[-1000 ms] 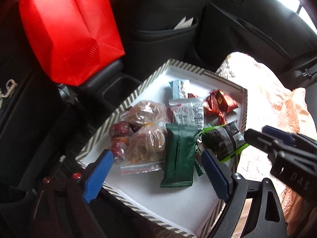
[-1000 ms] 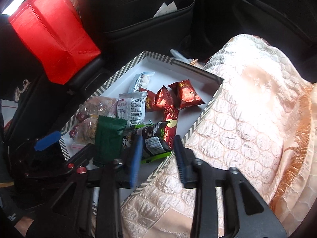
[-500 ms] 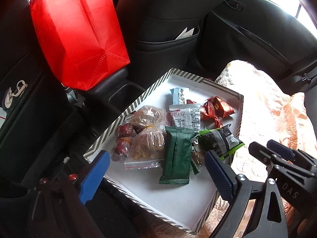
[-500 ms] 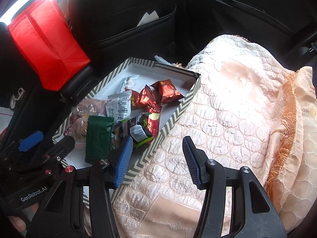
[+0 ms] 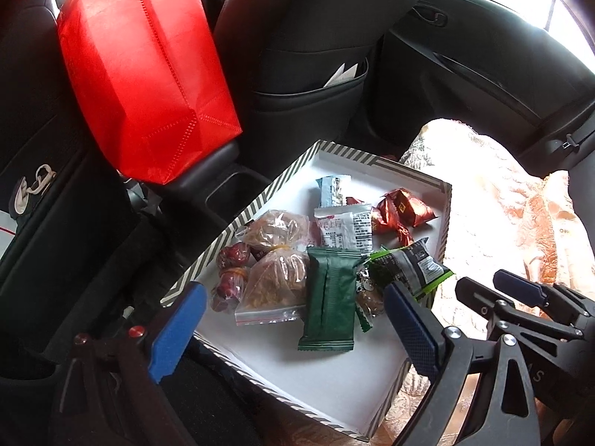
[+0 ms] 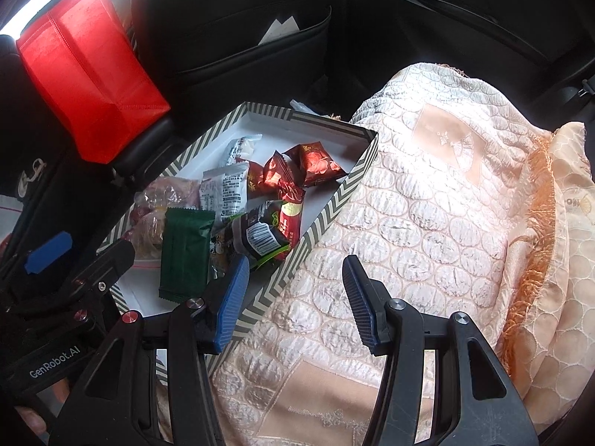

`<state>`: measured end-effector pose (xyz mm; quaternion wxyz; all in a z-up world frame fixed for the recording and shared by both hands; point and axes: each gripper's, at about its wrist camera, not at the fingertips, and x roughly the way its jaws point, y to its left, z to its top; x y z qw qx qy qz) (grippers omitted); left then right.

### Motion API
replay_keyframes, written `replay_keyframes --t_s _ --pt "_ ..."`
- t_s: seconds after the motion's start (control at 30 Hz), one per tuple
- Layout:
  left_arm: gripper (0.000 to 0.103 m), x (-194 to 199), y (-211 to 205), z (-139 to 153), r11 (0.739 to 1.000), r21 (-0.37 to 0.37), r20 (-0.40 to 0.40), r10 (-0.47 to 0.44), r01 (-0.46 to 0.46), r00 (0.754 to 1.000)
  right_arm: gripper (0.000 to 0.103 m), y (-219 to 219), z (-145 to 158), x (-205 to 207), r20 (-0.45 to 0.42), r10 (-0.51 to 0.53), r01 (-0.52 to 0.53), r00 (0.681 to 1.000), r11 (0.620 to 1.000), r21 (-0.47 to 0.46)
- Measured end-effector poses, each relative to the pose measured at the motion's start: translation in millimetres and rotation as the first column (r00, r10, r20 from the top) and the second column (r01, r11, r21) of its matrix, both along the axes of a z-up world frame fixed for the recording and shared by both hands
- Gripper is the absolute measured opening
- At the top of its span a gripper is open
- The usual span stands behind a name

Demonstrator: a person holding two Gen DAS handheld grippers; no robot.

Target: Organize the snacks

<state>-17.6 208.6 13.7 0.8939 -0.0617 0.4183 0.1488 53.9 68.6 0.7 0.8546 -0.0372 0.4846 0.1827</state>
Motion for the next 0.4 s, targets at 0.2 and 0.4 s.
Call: replay_keyframes --t_s 0.2,0.4 --pt "0.098 0.7 -0.3 -1.4 1.000 0.004 -0.004 0.007 -0.007 1.000 0.052 -0.2 -0.3 -0.2 0.000 0.003 -0.003 1.000 1.000 -0.001" --pt "0.098 -0.4 -5.4 -0.8 1.000 0.021 0.004 -0.003 0.003 1.000 0.052 -1.2 1.3 -1.2 0.006 0.004 -0.004 1.000 1.000 -0.001"
